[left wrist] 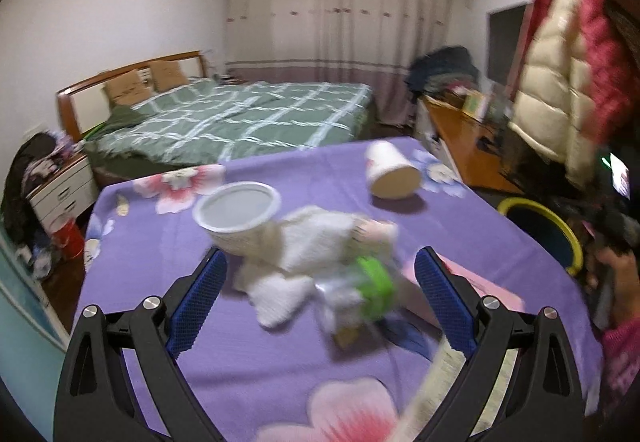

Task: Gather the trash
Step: 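Reach the left tool to the white barcode carton and grasp it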

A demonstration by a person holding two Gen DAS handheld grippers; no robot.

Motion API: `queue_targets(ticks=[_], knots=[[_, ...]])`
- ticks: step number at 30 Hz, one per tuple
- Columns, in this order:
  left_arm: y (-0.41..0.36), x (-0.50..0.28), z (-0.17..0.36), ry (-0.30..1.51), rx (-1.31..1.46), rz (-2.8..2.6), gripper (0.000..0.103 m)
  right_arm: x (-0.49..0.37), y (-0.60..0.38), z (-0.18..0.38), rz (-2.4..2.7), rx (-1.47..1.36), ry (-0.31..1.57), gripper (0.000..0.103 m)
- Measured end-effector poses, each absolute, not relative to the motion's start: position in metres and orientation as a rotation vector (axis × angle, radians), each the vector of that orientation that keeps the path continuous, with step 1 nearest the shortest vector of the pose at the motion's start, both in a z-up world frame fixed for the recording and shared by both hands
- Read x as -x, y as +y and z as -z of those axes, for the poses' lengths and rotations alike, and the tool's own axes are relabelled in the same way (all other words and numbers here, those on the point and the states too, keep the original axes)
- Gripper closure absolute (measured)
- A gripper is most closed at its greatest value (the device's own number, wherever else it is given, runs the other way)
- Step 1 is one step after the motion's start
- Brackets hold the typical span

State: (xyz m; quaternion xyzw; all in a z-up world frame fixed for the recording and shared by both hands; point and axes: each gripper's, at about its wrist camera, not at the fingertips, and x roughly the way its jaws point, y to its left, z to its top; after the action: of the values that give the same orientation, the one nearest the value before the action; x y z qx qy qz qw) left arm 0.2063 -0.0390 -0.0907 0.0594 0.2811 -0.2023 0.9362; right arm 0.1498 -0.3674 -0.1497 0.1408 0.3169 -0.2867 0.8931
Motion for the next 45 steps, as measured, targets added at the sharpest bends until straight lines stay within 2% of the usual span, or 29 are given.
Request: queue_targets(ticks=[10,20,38,45], knots=[[-0.076,-0.150,0.122,0.703,-0.189,0.589,0.010,-0.145,-0.356,0.144,0.545,-0.295,0.634,0.053],[-0.085,-0.140,0.154,0.794,-0.244,0.586,0.010,-0.139,-0.355,0.137,0.512,-0.314,0.614,0.053],[-0.086,-0.161,0.168,0.857,-0.219,0.572,0.008,-0.140,-0.352,0.136,0.484,-0.325,0.615,0.052],[-0.086,-0.186,0.176,0.935,-0.168,0.559,0.008,-0.140,-0.353,0.135,0.477,-0.329,0.616,0.052]])
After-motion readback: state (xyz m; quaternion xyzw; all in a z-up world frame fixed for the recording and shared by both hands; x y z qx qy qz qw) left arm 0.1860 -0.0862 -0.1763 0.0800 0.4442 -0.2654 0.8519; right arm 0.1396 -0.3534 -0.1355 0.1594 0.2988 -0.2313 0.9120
